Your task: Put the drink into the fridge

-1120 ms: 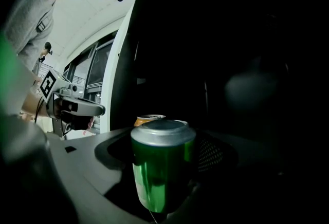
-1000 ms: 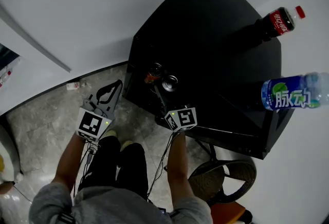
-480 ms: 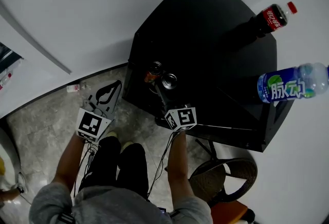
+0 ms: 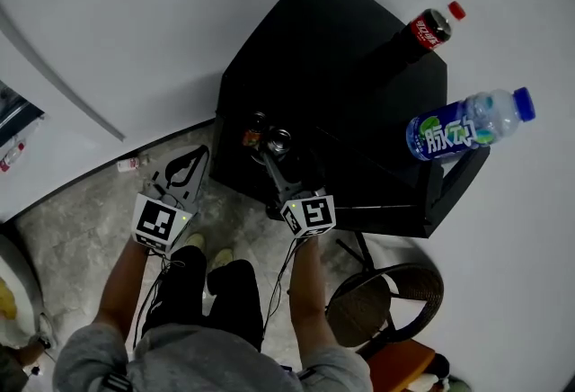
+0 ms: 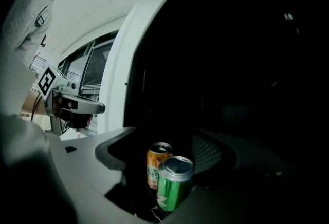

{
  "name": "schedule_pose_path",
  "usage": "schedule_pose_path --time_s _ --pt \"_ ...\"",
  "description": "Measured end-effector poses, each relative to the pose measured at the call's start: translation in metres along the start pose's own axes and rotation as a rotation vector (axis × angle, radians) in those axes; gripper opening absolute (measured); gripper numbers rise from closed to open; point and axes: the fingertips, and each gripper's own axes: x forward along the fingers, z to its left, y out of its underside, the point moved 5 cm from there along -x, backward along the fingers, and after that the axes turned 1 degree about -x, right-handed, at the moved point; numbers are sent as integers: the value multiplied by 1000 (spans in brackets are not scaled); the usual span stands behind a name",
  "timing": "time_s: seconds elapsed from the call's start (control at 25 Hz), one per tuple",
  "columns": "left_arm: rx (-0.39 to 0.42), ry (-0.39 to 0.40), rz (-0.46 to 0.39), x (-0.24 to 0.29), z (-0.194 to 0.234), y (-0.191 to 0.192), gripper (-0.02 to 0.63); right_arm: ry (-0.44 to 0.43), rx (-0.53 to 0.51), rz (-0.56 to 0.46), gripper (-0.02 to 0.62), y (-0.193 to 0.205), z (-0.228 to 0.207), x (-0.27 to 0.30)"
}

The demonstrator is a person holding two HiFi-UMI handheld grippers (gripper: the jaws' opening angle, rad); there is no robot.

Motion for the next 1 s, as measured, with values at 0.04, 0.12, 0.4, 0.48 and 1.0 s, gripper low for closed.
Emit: schedule_pose_path --time_s 0.04,0.12,0.4,0.48,1.0 --pt "0 4 -2 -2 -2 -7 5 6 1 1 333 -7 3 -4" --pt "4 13 -3 -6 -3 -22 5 23 -2 2 333 -21 8 -11" --pt "8 48 -3 -14 -11 -71 5 79 3 -2 303 -73 23 -36" --pt "12 62 -10 -15 -16 -87 5 97 -5 -11 278 -91 25 -44" --pt "35 143 -33 -33 -32 -171 4 249 -37 -22 129 -186 39 -93"
